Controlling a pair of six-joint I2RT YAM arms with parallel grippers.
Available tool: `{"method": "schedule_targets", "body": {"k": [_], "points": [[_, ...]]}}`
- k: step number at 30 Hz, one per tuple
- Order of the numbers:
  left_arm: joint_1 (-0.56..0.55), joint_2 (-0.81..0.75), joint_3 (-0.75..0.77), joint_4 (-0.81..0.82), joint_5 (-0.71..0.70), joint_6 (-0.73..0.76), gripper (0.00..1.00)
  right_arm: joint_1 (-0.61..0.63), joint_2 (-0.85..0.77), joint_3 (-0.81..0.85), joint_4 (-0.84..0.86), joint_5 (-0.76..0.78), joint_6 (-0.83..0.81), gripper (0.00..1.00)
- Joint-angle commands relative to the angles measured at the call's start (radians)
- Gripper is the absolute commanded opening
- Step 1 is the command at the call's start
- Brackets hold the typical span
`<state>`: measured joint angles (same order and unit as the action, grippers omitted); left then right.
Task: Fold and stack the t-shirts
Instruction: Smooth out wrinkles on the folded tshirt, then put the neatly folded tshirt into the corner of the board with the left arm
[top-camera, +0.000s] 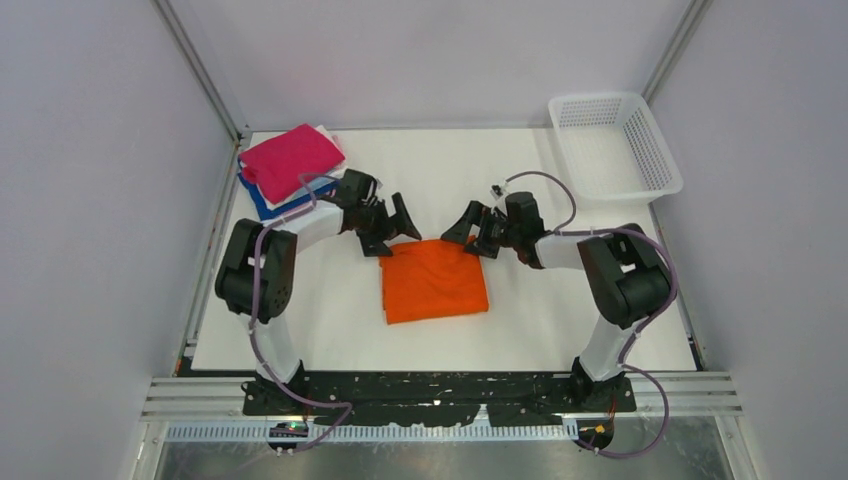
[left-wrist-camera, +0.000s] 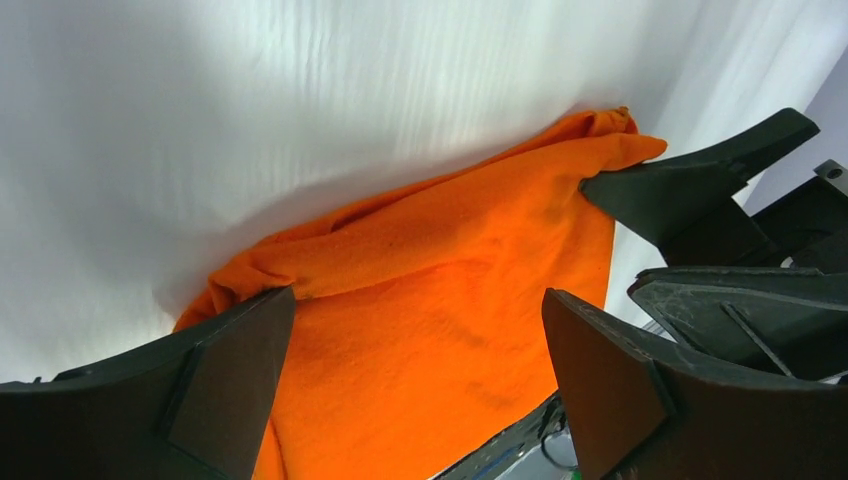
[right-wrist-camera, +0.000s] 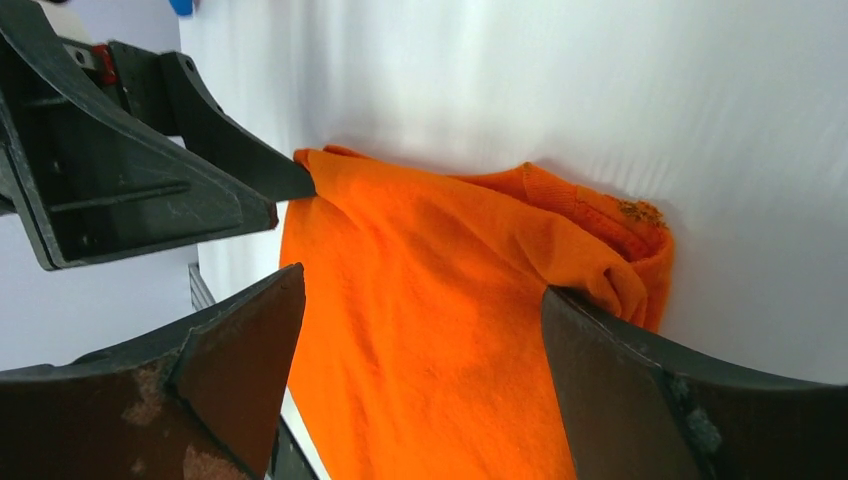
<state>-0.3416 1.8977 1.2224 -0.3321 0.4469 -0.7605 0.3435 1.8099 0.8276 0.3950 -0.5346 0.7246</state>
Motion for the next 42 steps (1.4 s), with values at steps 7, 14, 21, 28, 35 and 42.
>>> {"method": "schedule_targets", "body": {"k": [7,14,21,28,35,42], "points": [[-0.016,-0.340,-0.144,-0.066,-0.171,0.062,1.00,0.082,-0.284,-0.100,-0.132,0.195,0.007,0.95],[-0.045,-0.542,-0.320,-0.090,-0.274,0.063,1.00,0.073,-0.594,-0.144,-0.289,0.419,-0.046,0.95],[-0.104,-0.503,-0.389,-0.071,-0.308,0.088,1.00,0.012,-1.000,-0.333,-0.478,0.697,-0.056,0.95],[-0.154,-0.367,-0.358,-0.066,-0.325,0.087,0.85,0.002,-1.274,-0.414,-0.619,0.809,-0.086,0.95],[-0.222,-0.250,-0.317,-0.104,-0.375,0.056,0.61,0.000,-1.303,-0.394,-0.700,0.893,-0.136,0.95],[-0.275,-0.141,-0.175,-0.261,-0.594,0.031,0.01,-0.002,-1.274,-0.388,-0.708,0.911,-0.153,0.95]]}}
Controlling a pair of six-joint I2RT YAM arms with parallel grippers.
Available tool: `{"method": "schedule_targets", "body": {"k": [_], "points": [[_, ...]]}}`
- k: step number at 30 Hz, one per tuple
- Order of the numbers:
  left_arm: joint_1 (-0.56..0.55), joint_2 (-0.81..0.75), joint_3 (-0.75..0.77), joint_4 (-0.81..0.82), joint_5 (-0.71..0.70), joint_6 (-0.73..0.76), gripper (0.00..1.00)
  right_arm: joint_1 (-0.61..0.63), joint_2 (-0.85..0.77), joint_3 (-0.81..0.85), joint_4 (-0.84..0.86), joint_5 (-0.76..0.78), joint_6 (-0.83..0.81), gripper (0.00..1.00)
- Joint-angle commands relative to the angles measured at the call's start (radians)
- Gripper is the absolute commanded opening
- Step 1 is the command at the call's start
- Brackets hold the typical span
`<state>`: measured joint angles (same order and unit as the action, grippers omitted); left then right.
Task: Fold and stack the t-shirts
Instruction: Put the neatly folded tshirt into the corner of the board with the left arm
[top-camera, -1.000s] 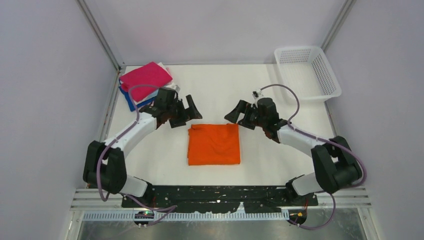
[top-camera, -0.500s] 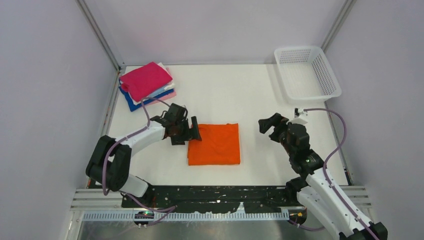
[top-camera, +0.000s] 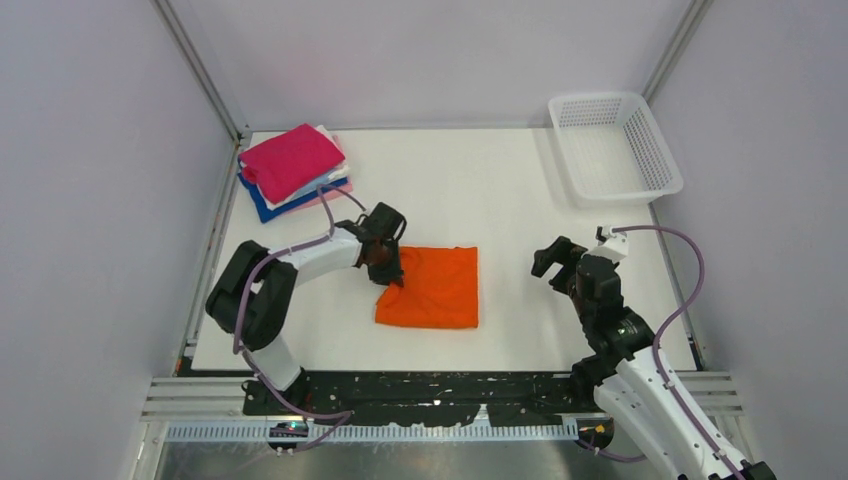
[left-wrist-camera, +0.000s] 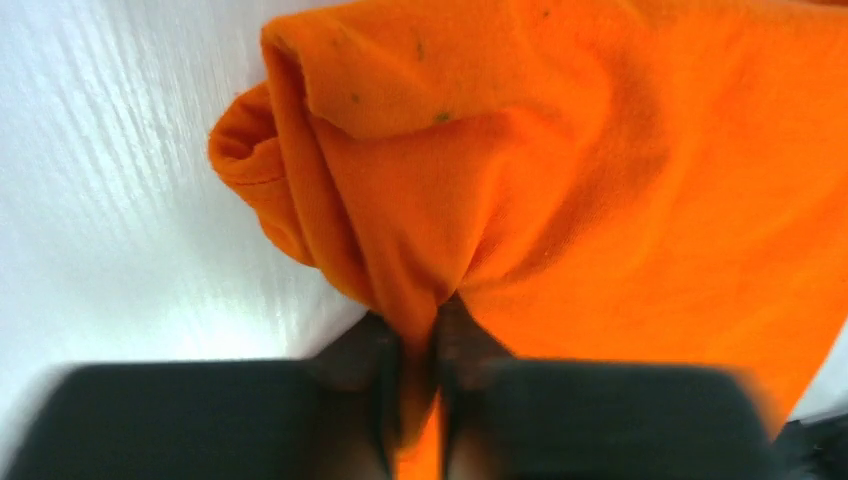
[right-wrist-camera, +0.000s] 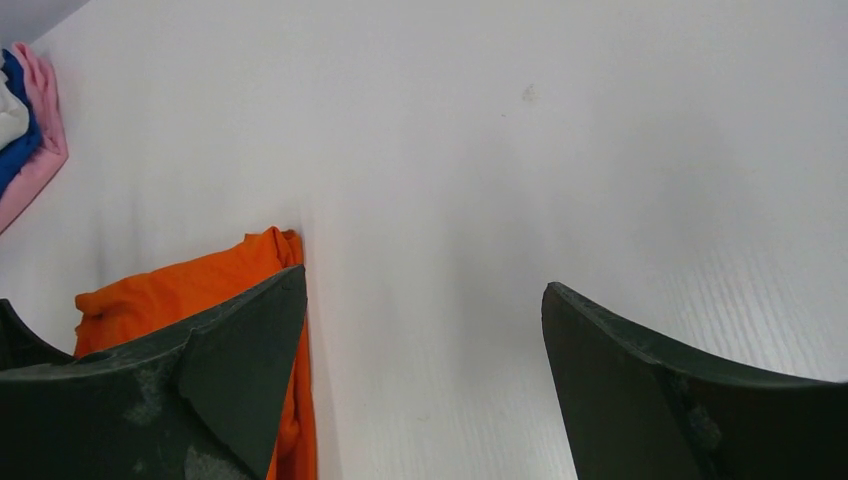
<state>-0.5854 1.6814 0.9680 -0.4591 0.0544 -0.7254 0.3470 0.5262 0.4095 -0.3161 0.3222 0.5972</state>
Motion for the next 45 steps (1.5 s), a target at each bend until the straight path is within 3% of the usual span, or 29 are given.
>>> {"method": "schedule_targets", "body": {"k": [1,10,20,33,42,45], "points": [[-0.035,0.094,0.112,-0.177,-0.249,-0.007,0.00,-0.005,0.010,0.030,0.003,0.062,-0.030,0.95],[-0.034,0.140,0.378,-0.346,-0.557,0.049,0.00,-0.006,0.007,0.024,0.011,0.109,-0.045,0.95],[-0.016,0.351,0.840,-0.490,-0.840,0.214,0.00,-0.007,0.027,0.007,0.051,0.150,-0.063,0.95],[0.160,0.509,1.350,-0.511,-0.789,0.436,0.00,-0.006,0.081,-0.002,0.088,0.195,-0.087,0.95],[0.287,0.497,1.451,-0.419,-0.748,0.507,0.00,-0.006,0.127,0.009,0.080,0.224,-0.100,0.95],[0.339,0.470,1.453,-0.391,-0.672,0.502,0.00,-0.006,0.135,0.011,0.078,0.234,-0.102,0.95]]}}
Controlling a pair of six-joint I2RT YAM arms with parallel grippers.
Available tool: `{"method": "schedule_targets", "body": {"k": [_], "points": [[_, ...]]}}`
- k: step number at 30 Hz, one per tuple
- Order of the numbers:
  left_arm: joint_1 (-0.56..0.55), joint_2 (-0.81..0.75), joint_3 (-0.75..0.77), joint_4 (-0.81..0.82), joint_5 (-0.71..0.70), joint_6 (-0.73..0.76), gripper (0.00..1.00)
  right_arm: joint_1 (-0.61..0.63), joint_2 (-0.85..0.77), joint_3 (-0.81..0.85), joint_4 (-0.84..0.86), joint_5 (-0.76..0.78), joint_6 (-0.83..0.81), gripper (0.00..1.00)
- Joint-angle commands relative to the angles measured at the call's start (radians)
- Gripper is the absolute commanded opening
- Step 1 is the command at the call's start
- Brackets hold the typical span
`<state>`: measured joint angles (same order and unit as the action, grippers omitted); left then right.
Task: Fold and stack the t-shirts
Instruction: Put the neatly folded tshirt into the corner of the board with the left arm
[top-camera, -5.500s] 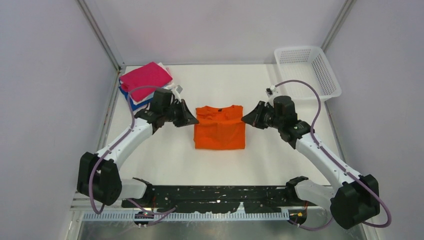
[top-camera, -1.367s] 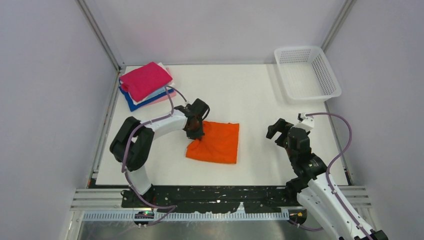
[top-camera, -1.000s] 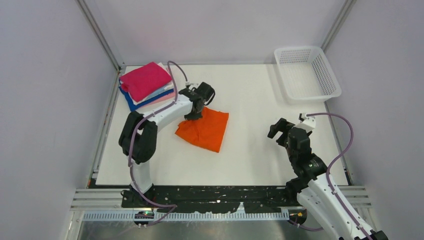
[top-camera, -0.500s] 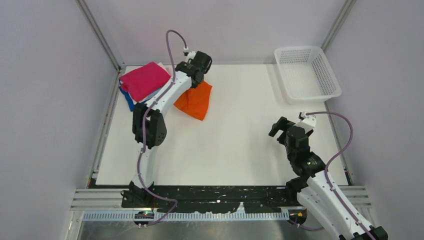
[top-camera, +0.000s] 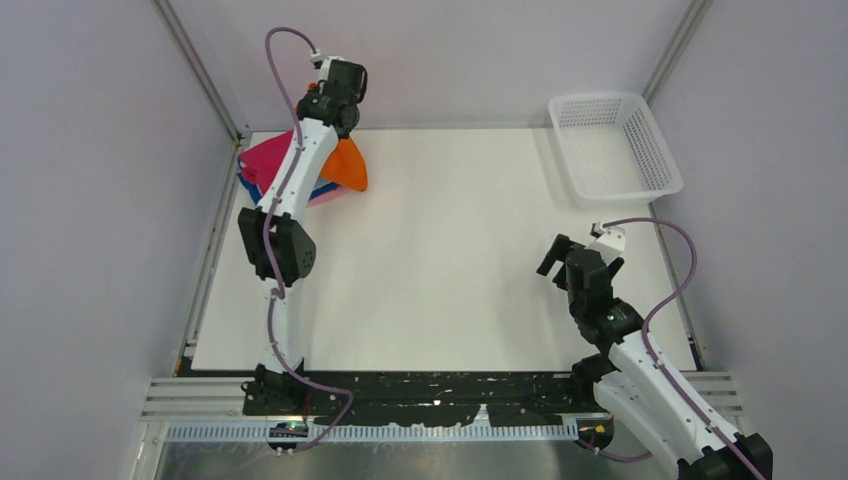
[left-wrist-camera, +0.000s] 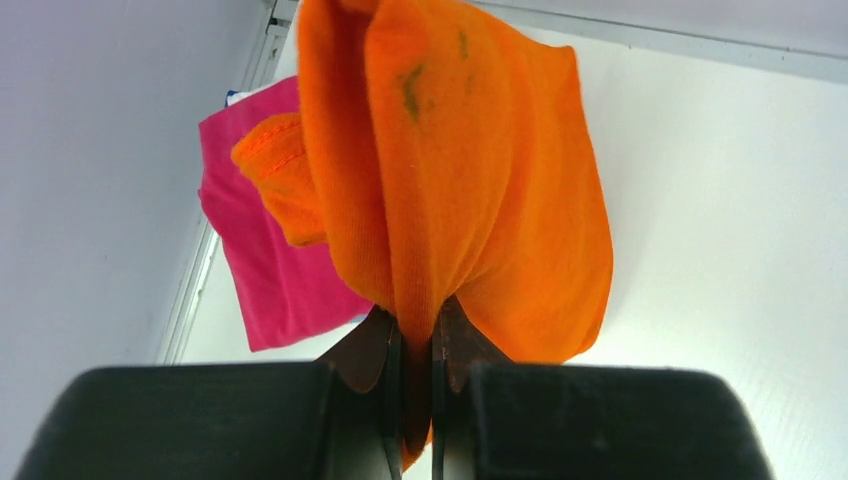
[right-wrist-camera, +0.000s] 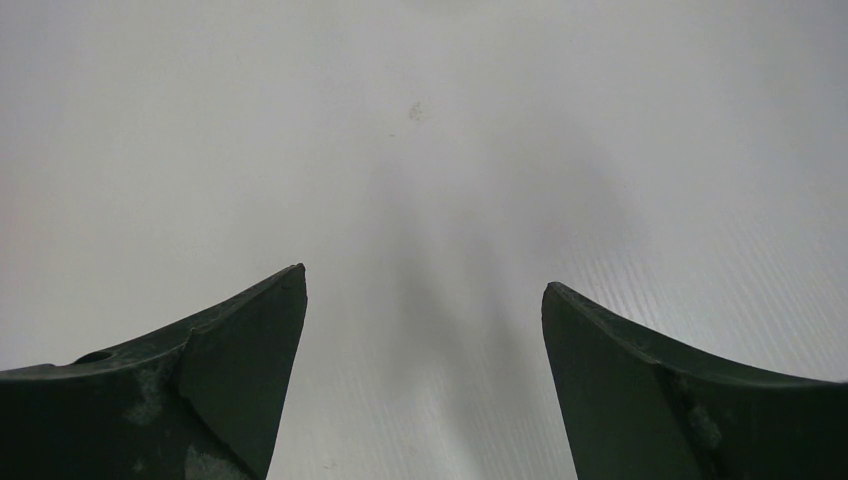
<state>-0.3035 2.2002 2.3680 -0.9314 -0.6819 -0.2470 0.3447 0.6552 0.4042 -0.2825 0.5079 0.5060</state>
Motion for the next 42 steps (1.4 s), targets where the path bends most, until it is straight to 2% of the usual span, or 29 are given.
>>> {"method": "schedule_targets", "body": {"k": [1,6,12,18,22,26,31,38,42], "points": [[0.071,-0.057,0.053,0.090,0.094,0.017,0.00,-0.004,0.007,0.017,0.046,0.049,-0.013,0.95],[0.116,-0.078,0.075,0.143,0.235,-0.004,0.00,-0.004,0.012,0.019,0.044,0.059,-0.016,0.95],[0.131,-0.067,0.141,0.202,0.275,-0.021,0.00,-0.005,0.020,0.023,0.040,0.076,-0.020,0.95],[0.188,-0.074,0.141,0.259,0.303,-0.108,0.00,-0.004,0.030,0.029,0.039,0.088,-0.026,0.95],[0.226,-0.076,0.124,0.229,0.324,-0.156,0.00,-0.004,0.053,0.035,0.040,0.096,-0.024,0.95],[0.256,-0.092,0.053,0.227,0.310,-0.130,0.00,-0.004,0.075,0.043,0.040,0.095,-0.023,0.95],[0.335,-0.085,0.037,0.215,0.458,-0.137,0.00,-0.005,0.093,0.051,0.041,0.096,-0.024,0.95],[0.390,-0.070,0.039,0.161,0.483,-0.136,0.00,-0.004,0.102,0.053,0.039,0.099,-0.022,0.95],[0.421,-0.073,0.047,0.086,0.544,-0.140,0.00,-0.004,0.106,0.054,0.040,0.102,-0.018,0.95]]}}
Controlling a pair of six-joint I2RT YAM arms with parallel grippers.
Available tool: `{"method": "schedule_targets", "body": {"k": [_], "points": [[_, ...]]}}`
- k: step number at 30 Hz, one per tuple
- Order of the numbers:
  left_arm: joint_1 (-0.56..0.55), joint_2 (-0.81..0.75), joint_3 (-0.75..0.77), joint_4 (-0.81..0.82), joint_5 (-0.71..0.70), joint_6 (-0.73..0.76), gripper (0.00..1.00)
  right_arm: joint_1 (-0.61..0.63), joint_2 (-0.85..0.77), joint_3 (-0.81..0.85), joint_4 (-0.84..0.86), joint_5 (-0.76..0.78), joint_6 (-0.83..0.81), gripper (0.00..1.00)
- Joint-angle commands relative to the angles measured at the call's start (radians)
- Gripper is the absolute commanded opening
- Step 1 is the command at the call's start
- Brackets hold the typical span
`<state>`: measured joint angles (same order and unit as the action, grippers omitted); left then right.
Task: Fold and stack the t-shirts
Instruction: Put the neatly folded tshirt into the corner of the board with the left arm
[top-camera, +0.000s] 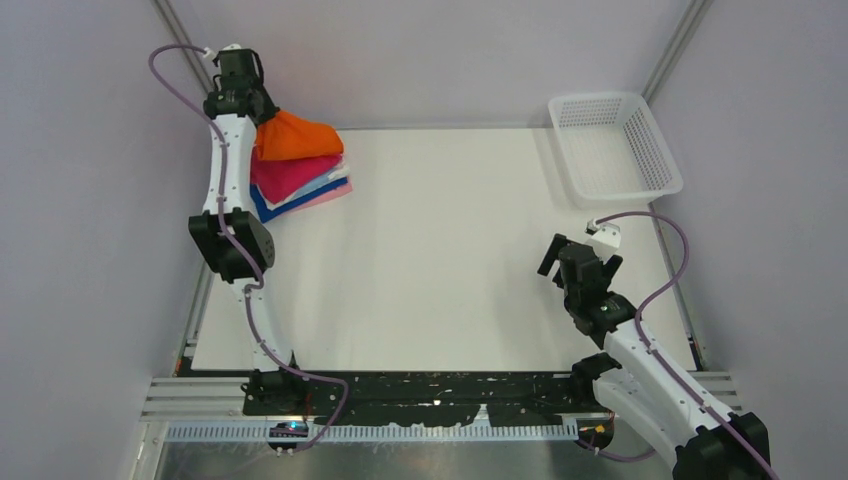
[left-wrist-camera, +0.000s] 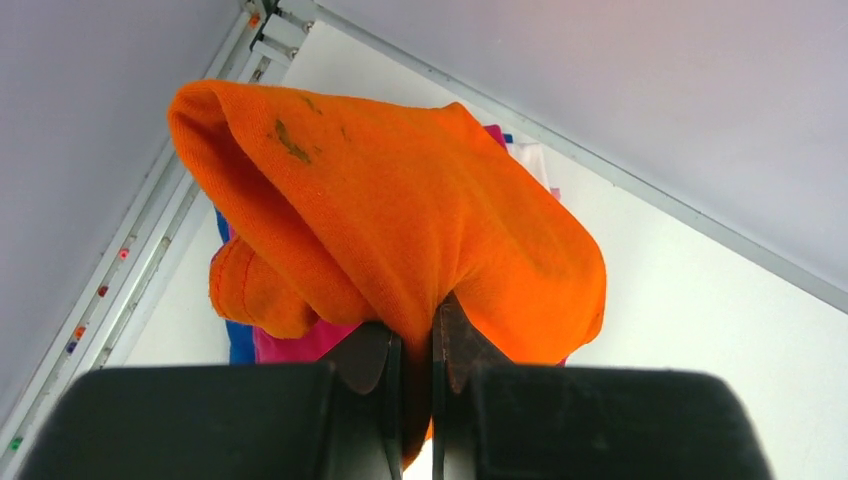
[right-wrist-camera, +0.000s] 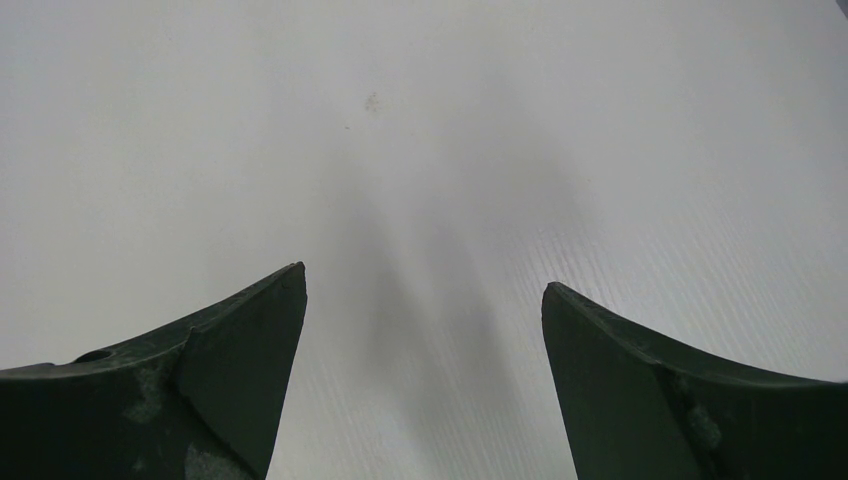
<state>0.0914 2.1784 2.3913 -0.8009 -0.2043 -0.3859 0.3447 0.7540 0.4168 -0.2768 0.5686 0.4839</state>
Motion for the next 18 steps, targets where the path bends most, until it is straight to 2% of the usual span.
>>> {"method": "schedule_targets", "body": {"k": [1,4,7,13,16,18], "points": [[0.030,-0.057,0.013,-0.067,0.081,-0.001,0.00,-0.004,0.012,0.042,0.034,0.043,0.005,0.95],[0.033,-0.083,-0.049,-0.117,0.099,0.008,0.00,-0.005,0.021,0.044,0.035,0.043,0.009,0.95],[0.042,-0.092,-0.108,-0.132,0.061,0.004,0.00,-0.005,0.032,0.049,0.033,0.037,0.009,0.95],[0.107,-0.020,-0.043,-0.246,0.107,0.004,0.00,-0.004,0.026,0.049,0.027,0.038,0.014,0.95],[0.132,-0.032,-0.092,-0.237,0.122,0.016,0.01,-0.004,0.026,0.049,0.025,0.044,0.015,0.95],[0.141,-0.039,-0.135,-0.214,0.148,0.036,0.14,-0.003,0.030,0.050,0.025,0.045,0.016,0.95]]}}
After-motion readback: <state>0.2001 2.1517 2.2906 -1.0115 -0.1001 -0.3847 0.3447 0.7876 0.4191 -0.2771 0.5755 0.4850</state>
